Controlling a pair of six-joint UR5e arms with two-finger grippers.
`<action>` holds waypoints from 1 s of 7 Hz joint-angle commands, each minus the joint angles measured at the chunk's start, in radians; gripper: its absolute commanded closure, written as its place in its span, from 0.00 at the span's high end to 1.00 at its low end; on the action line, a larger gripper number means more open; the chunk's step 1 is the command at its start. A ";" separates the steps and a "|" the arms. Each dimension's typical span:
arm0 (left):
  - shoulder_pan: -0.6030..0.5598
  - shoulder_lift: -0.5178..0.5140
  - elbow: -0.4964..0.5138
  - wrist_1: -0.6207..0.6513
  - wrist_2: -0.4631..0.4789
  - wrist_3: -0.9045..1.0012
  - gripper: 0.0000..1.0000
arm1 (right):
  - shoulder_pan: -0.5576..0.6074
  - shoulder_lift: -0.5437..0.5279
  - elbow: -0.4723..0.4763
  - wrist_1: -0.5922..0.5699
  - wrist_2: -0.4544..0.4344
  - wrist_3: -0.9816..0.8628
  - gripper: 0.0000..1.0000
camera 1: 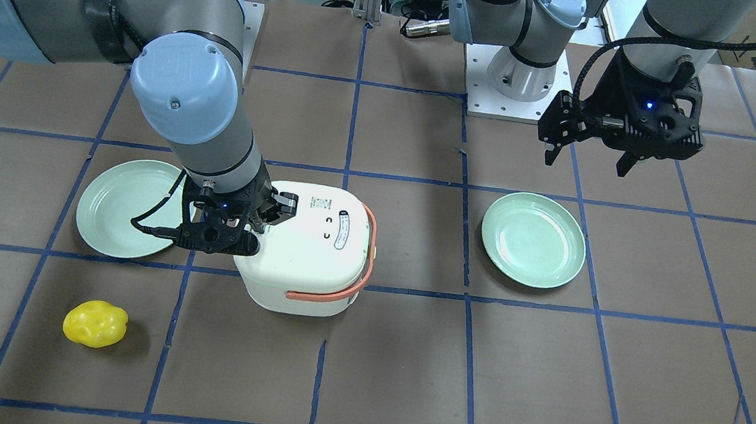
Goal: Press rice cooker button
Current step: 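Lift the right gripper away from the cooker as the lid pops open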
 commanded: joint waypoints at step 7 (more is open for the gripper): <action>0.000 0.000 0.000 0.000 0.000 0.000 1.00 | -0.142 -0.111 -0.146 0.243 -0.118 -0.232 1.00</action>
